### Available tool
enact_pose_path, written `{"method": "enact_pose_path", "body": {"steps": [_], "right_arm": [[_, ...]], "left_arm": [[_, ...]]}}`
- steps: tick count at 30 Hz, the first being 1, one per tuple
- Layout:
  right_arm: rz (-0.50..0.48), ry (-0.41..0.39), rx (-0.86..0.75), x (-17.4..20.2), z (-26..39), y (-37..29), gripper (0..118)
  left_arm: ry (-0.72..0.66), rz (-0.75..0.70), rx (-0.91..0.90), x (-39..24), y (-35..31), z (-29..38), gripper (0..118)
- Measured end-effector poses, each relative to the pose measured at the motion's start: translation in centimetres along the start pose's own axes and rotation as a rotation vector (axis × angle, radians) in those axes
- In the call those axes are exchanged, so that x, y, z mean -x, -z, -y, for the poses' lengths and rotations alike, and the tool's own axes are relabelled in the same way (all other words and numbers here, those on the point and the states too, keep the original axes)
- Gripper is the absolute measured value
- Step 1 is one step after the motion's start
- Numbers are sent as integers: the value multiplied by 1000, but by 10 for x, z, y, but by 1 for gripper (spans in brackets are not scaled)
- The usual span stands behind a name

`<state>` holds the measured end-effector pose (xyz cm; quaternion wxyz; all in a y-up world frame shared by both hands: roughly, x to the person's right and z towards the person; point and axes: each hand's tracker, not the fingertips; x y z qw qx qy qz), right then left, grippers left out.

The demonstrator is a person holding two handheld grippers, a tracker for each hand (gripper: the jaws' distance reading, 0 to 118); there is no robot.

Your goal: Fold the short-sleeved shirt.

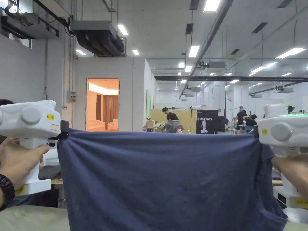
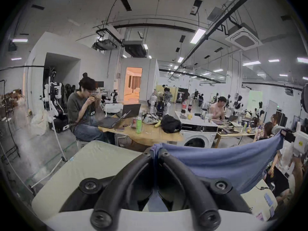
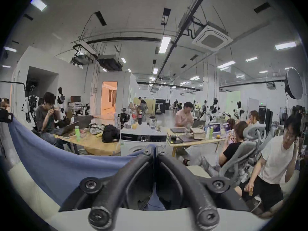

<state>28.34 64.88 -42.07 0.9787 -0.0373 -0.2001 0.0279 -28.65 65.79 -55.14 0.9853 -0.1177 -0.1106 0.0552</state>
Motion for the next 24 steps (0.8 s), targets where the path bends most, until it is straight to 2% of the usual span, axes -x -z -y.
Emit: {"method": "enact_pose_path", "body": {"steps": [4,6,7,13,16,24], "right_arm": [[-4,17,-9,1,10,-1,0],[4,-14,-6,3,24,-3,0],[7,-58,16,4,34,-3,0],[-13,-66,97,-2,104,-12,0],[-15,-67,127,-6,135,-29,0],[1,-134,164,-12,183,-102,0]], "left_arm": [[5,-13,9,1,6,15,0],[9,-12,26,2,9,32,0],[17,-9,37,3,12,42,0],[18,16,130,12,14,121,0],[20,22,178,16,7,161,0],[-35,37,204,26,-50,226,0]]}}
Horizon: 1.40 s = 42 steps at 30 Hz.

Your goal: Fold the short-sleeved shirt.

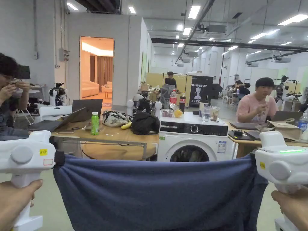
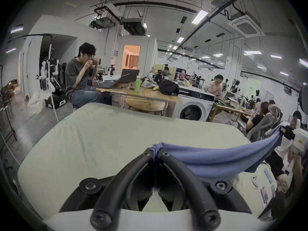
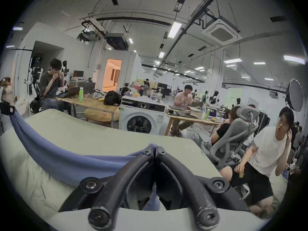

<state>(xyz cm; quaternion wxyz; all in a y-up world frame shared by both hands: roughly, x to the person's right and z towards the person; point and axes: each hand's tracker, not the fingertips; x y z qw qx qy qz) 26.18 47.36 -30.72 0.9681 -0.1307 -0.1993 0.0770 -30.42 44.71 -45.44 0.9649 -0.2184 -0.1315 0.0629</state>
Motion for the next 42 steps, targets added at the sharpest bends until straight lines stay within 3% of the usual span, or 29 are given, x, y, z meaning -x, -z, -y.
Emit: {"method": "enact_pose_path", "body": {"steps": [13,18,22,30,36,42], "right_arm": [[-23,-22,118,-13,81,-74,0],[-18,-5,235,-12,137,-93,0],[-73,-12,356,-9,184,-106,0],[-92,-78,602,2,272,-107,0],[-112,-102,729,2,311,-94,0],[-104,-148,751,11,324,-86,0]], "left_arm": [[-4,43,14,3,-79,72,0],[16,44,96,2,-88,119,0],[35,42,232,3,-89,172,0],[33,10,528,15,-72,267,0],[16,-1,640,26,-56,293,0],[52,-20,685,17,-47,298,0]]}}
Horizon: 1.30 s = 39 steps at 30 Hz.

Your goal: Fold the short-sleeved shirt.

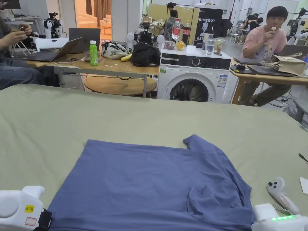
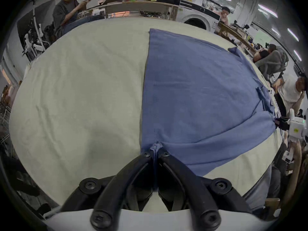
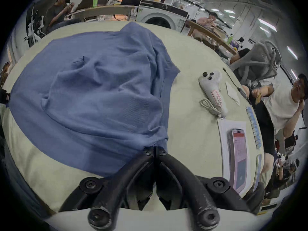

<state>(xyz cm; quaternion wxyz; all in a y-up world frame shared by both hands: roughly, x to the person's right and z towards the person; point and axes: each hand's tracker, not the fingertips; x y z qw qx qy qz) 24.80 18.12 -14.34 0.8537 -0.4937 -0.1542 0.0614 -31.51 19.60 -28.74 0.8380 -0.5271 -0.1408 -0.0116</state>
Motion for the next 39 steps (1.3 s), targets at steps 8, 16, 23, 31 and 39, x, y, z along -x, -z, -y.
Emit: {"method": "enact_pose_path", "body": {"steps": [8,16,23,31,39], "right_arm": [[65,81,-45,-7,-21,-23,60],[19,271,-392,13,-41,-69,60],[26,316,-671,46,-29,-95,0],[17,278,-678,56,-29,-99,0],[2,261,-552,54,-26,-82,0]], "left_arm": [[-43,-39,-113,-13,-27,-18,41],[7,-53,-479,-54,-62,-26,41],[58,-128,-799,-80,-80,-1,0],[77,-169,-603,-75,-76,-8,0],[-20,-93,-183,-25,-46,-20,36]]}}
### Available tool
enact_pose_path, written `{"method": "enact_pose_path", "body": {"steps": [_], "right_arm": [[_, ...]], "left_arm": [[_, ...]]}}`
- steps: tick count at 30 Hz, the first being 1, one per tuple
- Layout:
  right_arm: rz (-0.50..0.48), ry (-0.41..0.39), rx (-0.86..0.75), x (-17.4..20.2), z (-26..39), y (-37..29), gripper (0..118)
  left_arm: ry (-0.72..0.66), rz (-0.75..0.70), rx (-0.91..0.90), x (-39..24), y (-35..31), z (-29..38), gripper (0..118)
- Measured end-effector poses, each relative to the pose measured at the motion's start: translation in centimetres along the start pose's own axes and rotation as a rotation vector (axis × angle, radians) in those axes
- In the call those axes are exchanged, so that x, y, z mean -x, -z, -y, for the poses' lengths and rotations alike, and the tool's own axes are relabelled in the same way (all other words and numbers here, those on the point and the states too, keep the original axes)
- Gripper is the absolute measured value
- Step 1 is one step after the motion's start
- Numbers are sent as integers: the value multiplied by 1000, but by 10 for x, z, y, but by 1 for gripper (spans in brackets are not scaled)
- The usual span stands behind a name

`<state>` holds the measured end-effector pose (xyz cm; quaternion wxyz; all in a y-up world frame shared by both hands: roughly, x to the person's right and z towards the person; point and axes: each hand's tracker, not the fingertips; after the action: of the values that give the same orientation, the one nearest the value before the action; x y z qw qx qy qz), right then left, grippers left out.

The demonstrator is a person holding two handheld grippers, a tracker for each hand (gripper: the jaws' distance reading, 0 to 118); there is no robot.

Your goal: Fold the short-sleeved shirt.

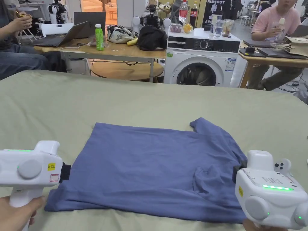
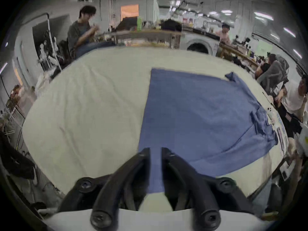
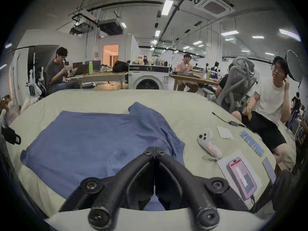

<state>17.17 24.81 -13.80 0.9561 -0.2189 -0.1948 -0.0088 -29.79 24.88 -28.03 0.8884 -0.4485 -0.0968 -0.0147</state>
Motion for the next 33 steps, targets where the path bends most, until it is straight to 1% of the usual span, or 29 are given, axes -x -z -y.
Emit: {"method": "enact_pose_path", "body": {"steps": [2,3,6,9,11,12,13,14,15,16,17,19,20,21,22,23,27,28,29,31,32,33], "right_arm": [[1,-6,20,-1,2,2,0],[1,-11,30,-1,3,2,0],[10,-38,45,-1,8,4,0],[1,-38,78,-1,11,5,0],[-3,-42,96,-1,15,6,0],[0,-50,107,-1,17,7,0],[5,-55,118,-2,17,6,0],[6,-53,125,-4,18,6,0],[9,-51,139,-7,19,5,0],[18,-51,161,-9,18,6,0],[19,-53,180,-12,18,6,0],[35,-53,225,-21,16,6,1],[40,-50,249,-25,15,6,19],[37,-38,262,-30,14,6,41],[32,-23,286,-36,13,5,56],[39,-19,308,-40,15,5,58],[41,-35,368,-54,27,10,57],[32,-42,418,-57,34,15,55],[21,-42,460,-59,40,21,43],[0,-48,548,-61,55,32,36],[-25,-41,595,-61,65,38,33],[-47,-19,598,-62,71,40,28]], "left_arm": [[-9,1,50,11,6,0,44],[-18,-5,64,16,7,0,51],[-81,-14,93,25,12,8,62],[-113,-18,206,29,34,21,63],[-110,-58,299,29,53,33,63],[-99,-33,233,27,52,37,63],[-100,-40,201,25,45,37,62],[-102,-46,202,22,43,37,59],[-75,-59,196,19,42,37,53],[-31,-67,187,16,38,39,44],[-22,-60,181,13,36,41,26],[-8,-54,167,9,31,41,2],[-3,-36,156,8,29,41,0],[-3,-20,152,7,28,42,0],[-6,-19,152,5,29,43,0],[4,-25,150,3,30,45,0],[4,-26,135,4,29,47,0],[2,-23,133,6,29,47,0],[-4,-19,131,7,29,47,0],[-15,-11,129,9,28,47,0],[-20,-7,128,18,35,43,0],[-21,-4,128,20,36,42,0]]}}
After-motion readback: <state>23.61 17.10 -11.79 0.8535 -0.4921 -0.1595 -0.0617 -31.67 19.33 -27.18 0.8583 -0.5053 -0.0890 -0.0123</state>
